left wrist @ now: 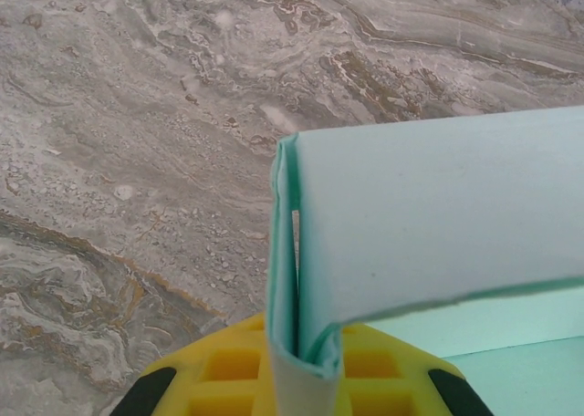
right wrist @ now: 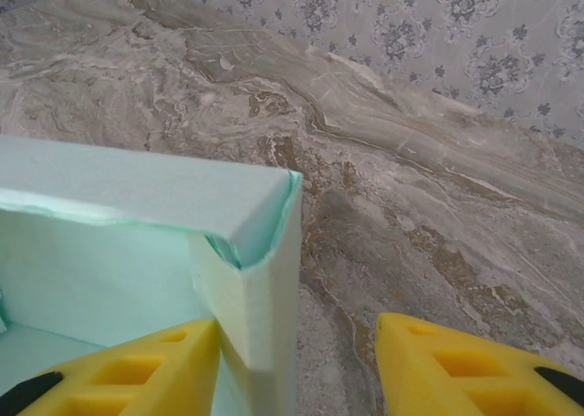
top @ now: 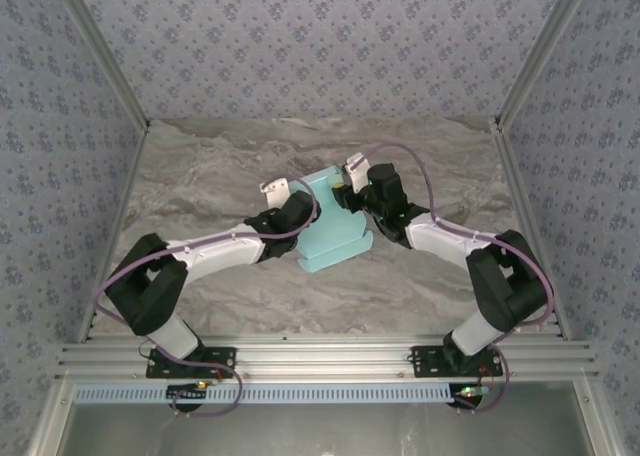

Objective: Fold the paper box

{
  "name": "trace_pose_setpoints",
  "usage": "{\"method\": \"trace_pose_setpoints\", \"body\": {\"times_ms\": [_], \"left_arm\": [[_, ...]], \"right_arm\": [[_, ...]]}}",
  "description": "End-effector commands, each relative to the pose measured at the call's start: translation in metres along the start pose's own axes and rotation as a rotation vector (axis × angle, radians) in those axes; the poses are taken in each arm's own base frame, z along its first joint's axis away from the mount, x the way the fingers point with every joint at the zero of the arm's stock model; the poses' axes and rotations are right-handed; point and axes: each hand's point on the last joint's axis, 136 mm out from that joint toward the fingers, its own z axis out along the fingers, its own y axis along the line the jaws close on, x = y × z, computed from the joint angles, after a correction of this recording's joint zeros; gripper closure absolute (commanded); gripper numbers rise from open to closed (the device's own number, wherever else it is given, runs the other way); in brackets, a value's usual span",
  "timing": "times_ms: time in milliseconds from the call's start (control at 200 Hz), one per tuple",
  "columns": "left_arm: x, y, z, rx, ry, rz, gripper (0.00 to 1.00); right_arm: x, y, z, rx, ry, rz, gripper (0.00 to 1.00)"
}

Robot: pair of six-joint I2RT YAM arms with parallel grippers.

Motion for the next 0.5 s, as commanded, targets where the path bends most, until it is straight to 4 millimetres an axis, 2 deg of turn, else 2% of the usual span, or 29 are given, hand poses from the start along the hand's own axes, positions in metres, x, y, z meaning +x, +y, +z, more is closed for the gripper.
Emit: {"method": "trace_pose_setpoints", "body": {"times_ms": [0,200,415,500], "left_arm": [[-0.005,-0.015,-0.002,0.045,0.004,-0.035,1.00],[-0.002,-0.017,-0.001,0.050,0.016,-0.048,1.00],[-0.005,-0.021,0.000,0.053,0.019,-0.065,1.00],[-0.005,-0.021,0.000,0.052,0.016,-0.071,1.00]], "right_arm": [[-0.014,-0.004,0.008,-0.003,-0.015,-0.018,0.52],[-0.012,-0.010,0.022,0.081,-0.009,-0.065,0.67],[-0.002,-0.022,0.030,0.256,0.001,-0.101,0.80],[0.004,-0.033,0.029,0.371,0.017,-0.098,0.85]]}}
